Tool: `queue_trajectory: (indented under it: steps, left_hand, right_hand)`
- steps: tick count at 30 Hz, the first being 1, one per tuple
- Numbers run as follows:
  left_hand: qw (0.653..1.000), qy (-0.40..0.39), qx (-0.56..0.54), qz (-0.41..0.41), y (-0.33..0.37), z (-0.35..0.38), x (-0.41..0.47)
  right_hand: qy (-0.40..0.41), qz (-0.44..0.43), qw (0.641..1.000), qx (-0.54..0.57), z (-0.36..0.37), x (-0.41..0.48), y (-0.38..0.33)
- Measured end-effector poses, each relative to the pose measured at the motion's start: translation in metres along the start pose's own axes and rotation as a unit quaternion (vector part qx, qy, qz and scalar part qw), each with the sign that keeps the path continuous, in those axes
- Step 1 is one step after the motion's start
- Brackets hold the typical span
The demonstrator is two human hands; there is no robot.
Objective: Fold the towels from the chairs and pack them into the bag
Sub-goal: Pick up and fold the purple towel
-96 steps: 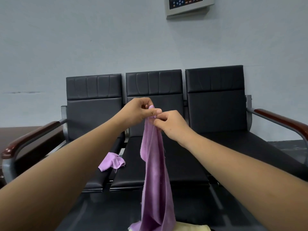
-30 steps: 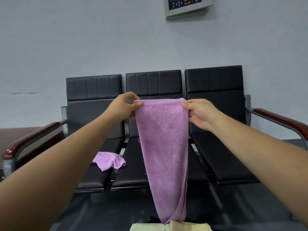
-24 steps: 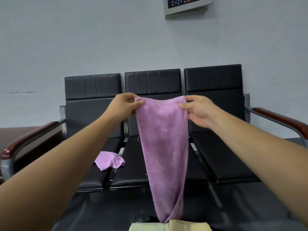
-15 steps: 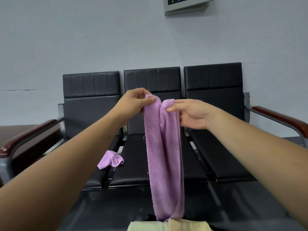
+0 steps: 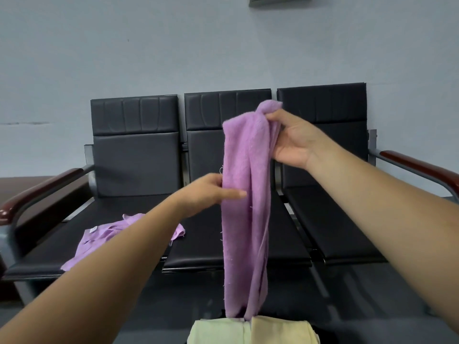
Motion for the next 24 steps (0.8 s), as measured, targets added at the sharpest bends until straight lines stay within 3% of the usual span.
queue_trajectory:
  steps: [3, 6, 10, 12, 14, 19, 22, 24]
  left_hand:
    - [0.999, -0.033, -0.012, -0.031, -0.025, 0.017, -0.001]
    - [0.985, -0.040, -0.169, -0.021, -0.034, 0.030, -0.004]
    - [0.950, 0.019, -0.312, 0.004, -0.030, 0.030, 0.004]
    - [0.933, 0.041, -0.357, 0.004, -0.029, 0.027, 0.009]
    - [0.911, 0.051, -0.409, 0.008, -0.028, 0.024, 0.012]
    - [0.874, 0.073, -0.481, 0.007, -0.037, 0.021, 0.015]
    - [0.898, 0.099, -0.427, 0.040, -0.054, 0.013, 0.021]
    - [0.926, 0.086, -0.364, 0.054, -0.065, 0.013, 0.020]
  right_hand:
    - [0.052, -0.011, 0.999, 0.004, -0.015, 0.003, -0.005]
    - [0.164, -0.007, 0.984, -0.065, -0.051, 0.008, 0.005]
    - [0.281, 0.061, 0.943, -0.168, -0.097, 0.007, 0.040]
    - [0.266, 0.132, 0.943, -0.153, -0.109, 0.000, 0.067]
    - [0.198, 0.188, 0.958, -0.084, -0.111, -0.009, 0.093]
    - [0.097, 0.223, 0.969, -0.046, -0.122, -0.030, 0.137]
    - [0.062, 0.175, 0.977, -0.108, -0.122, -0.030, 0.146]
    - [0.093, 0.109, 0.984, -0.107, -0.130, -0.025, 0.144]
Point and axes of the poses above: each hand's wrist, its own x-axis towards the middle knuckle, its own z-axis out of the palm, y = z × x, the point moved 7 cm from there along x, towards the middle knuckle, and after that the axes turned 6 degrees about x, right-handed, at the moved point
